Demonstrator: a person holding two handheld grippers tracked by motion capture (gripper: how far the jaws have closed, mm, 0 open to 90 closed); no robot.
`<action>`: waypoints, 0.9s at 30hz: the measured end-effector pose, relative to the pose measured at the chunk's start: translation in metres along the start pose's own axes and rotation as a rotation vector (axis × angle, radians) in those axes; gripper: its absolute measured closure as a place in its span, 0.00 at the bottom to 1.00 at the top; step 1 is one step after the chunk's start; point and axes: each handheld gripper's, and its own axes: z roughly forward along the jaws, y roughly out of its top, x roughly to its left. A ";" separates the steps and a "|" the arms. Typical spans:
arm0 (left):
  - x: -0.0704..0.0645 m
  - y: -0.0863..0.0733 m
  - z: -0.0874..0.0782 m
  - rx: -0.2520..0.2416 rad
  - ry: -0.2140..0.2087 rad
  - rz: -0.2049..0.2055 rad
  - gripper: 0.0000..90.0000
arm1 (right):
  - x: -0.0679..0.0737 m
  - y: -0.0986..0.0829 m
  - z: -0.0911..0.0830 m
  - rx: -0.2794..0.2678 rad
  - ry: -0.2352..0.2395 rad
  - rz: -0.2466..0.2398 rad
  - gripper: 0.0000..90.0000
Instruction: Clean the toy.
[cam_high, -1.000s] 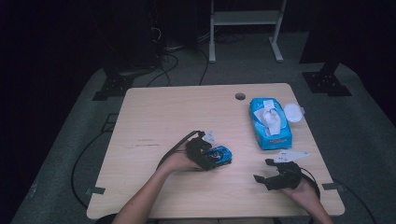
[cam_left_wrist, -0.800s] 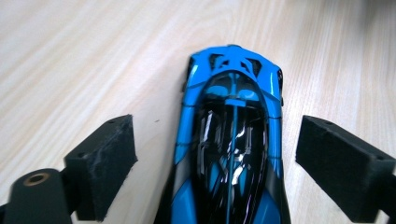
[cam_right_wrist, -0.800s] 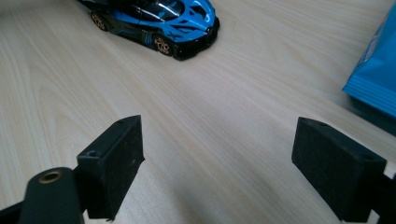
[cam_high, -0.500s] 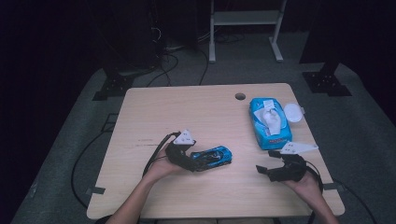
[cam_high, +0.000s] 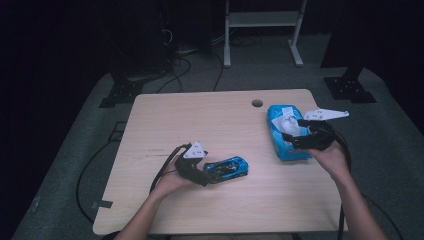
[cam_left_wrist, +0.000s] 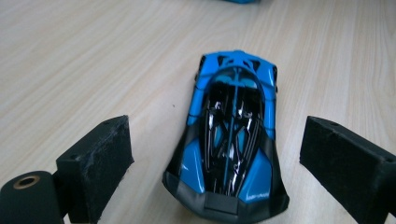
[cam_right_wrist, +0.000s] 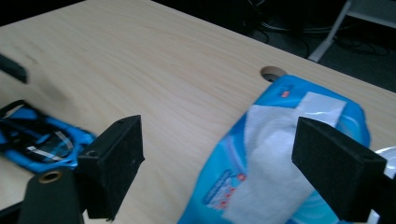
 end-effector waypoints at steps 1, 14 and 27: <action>0.000 0.000 -0.001 -0.006 0.001 -0.003 0.10 | -0.004 0.001 0.003 0.011 -0.016 0.004 0.17; 0.001 -0.001 -0.001 -0.009 -0.004 0.003 0.10 | -0.026 -0.011 0.042 0.075 -0.127 0.017 0.29; 0.004 -0.004 0.001 -0.007 -0.002 0.005 0.10 | -0.040 -0.023 0.067 0.115 -0.207 0.112 0.65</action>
